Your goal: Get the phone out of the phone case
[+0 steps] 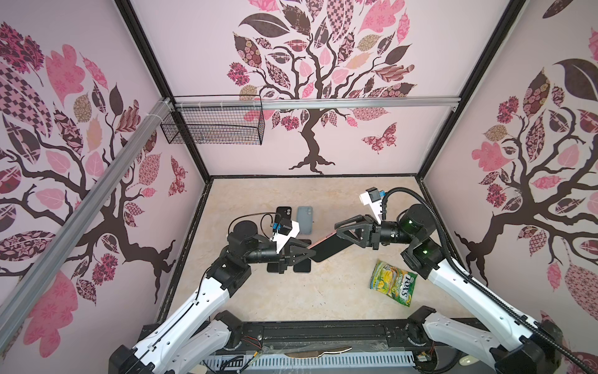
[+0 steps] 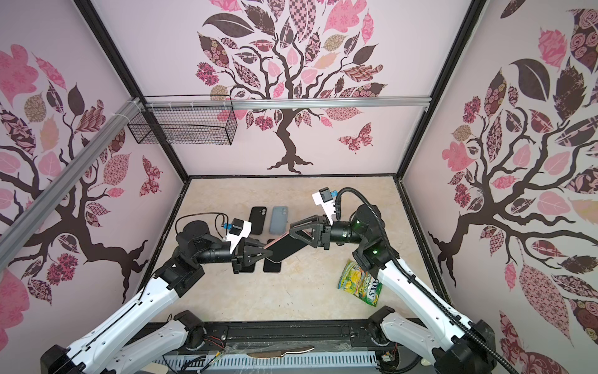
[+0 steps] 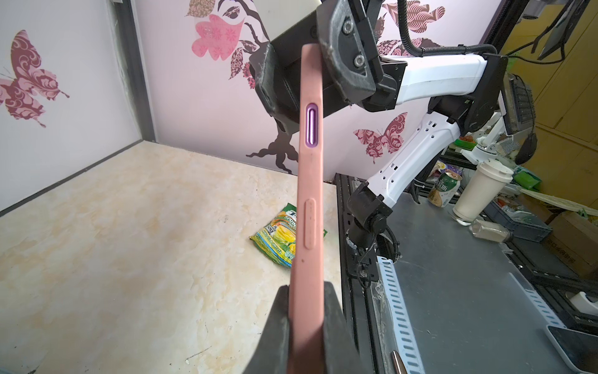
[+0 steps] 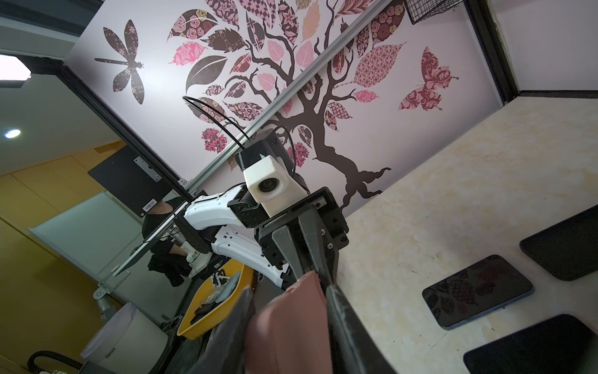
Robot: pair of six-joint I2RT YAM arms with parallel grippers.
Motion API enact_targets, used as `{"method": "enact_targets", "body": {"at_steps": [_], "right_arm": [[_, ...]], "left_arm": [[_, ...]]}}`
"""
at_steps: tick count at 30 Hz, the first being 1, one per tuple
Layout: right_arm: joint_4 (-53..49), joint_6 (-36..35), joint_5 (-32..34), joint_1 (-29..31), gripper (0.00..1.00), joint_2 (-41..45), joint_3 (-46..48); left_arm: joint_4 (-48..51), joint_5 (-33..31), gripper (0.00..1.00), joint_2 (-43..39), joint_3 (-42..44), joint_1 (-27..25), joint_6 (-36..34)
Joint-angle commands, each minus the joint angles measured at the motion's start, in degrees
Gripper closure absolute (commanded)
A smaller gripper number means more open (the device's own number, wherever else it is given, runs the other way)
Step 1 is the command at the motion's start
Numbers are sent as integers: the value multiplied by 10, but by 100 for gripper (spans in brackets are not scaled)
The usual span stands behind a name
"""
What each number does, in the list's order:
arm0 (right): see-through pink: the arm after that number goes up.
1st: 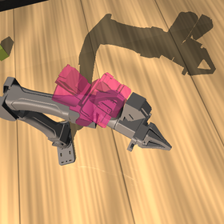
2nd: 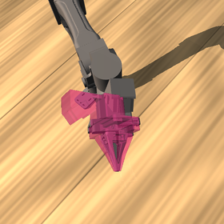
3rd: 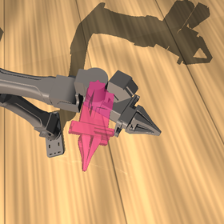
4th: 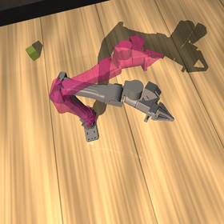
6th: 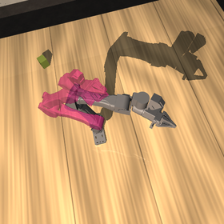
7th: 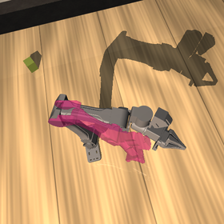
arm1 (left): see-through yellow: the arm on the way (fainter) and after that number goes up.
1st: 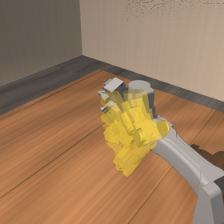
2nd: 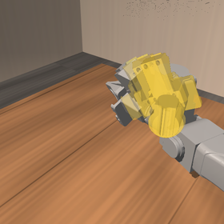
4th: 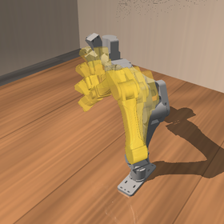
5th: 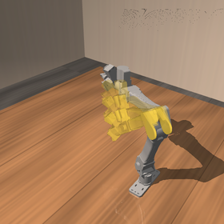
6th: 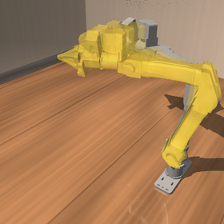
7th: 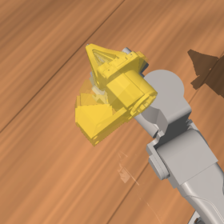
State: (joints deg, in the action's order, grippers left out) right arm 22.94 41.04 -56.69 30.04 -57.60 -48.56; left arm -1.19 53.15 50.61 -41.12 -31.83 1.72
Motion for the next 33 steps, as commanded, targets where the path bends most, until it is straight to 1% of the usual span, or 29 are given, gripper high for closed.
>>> {"method": "enact_targets", "body": {"at_steps": [1, 8, 17, 27, 33], "right_arm": [[1, 10, 1, 2, 63, -6, -6], [-26, 12, 4, 1, 68, -13, -9], [-43, 39, 23, 2, 73, -20, 4], [-57, 65, 28, 1, 75, -39, 4], [-70, 65, 30, 2, 75, -40, 6]], "left_arm": [[-24, -1, 100, -4, 1, -3, -12], [-22, -20, 100, -11, -1, -5, -20], [-4, -75, 100, -12, -19, -7, -45], [25, -116, 100, -28, -25, -16, -88], [46, -142, 100, -35, -32, -17, -114]]}}
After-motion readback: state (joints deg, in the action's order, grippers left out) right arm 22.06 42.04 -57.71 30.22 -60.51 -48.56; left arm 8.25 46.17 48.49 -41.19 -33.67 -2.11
